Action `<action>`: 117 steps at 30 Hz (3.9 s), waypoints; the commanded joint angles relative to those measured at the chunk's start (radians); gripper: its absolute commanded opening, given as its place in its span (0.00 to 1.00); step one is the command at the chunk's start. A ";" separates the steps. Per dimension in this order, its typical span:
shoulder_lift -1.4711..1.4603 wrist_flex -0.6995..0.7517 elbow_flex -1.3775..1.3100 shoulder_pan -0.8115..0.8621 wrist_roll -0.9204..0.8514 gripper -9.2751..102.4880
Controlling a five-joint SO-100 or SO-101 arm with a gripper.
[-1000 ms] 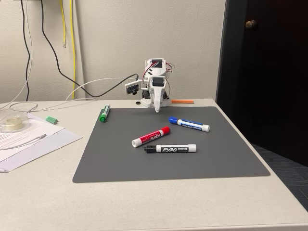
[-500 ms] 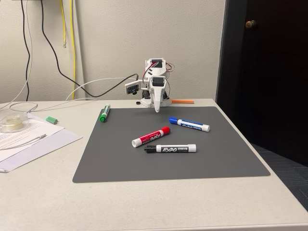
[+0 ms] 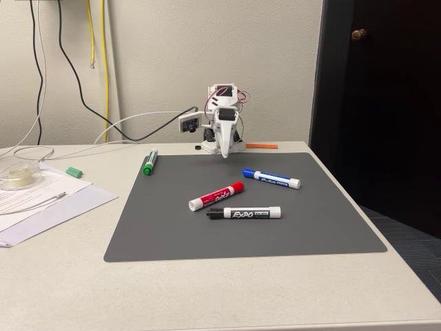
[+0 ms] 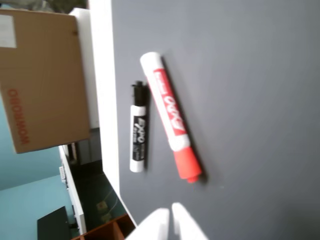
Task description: Pick up the green marker.
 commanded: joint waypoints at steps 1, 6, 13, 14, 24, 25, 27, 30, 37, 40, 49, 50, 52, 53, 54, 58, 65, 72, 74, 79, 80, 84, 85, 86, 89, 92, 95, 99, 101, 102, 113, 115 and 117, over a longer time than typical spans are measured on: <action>-0.163 -0.058 -0.140 0.015 -0.015 0.08; -0.557 0.023 -0.495 0.029 -0.089 0.08; -0.857 0.252 -0.951 0.083 -0.374 0.08; -0.902 0.293 -1.017 0.098 -0.430 0.09; -1.118 0.411 -1.307 0.351 -1.029 0.09; -1.123 0.407 -1.307 0.376 -1.097 0.09; -1.129 0.400 -1.305 0.433 -1.226 0.09; -1.131 0.391 -1.298 0.514 -1.397 0.13; -1.138 0.403 -1.267 0.666 -1.700 0.13; -1.147 0.419 -1.255 0.718 -1.807 0.13; -1.239 0.554 -1.246 0.822 -2.020 0.13; -1.241 0.555 -1.232 0.830 -2.029 0.14; -1.241 0.548 -1.195 0.851 -2.056 0.17; -1.241 0.535 -1.173 0.862 -2.068 0.19; -1.238 0.517 -1.146 0.873 -2.086 0.21; -1.210 0.437 -1.048 0.899 -2.149 0.26; -1.209 0.365 -0.937 0.931 -2.218 0.29; -1.181 0.213 -0.808 0.966 -2.298 0.36; -1.187 0.163 -0.784 0.985 -2.336 0.39; -1.201 0.140 -0.795 1.019 -2.405 0.39; -1.203 0.135 -0.795 1.025 -2.421 0.40; -1.258 0.133 -0.824 1.051 -2.467 0.40; -1.285 0.140 -0.839 1.055 -2.473 0.40; -1.310 0.140 -0.848 1.062 -2.479 0.41; -1.345 0.124 -0.848 1.068 -2.488 0.43; -1.359 0.110 -0.834 1.068 -2.496 0.42; -1.362 0.078 -0.802 1.063 -2.500 0.43; -1.364 0.057 -0.769 1.042 -2.502 0.42; -1.364 0.031 -0.744 1.029 -2.496 0.42; -1.365 0.009 -0.729 1.022 -2.490 0.42; -1.448 -0.201 -0.638 0.991 -2.461 0.42; -1.448 -0.202 -0.638 0.989 -2.468 0.42; -1.456 -0.198 -0.647 0.989 -2.477 0.42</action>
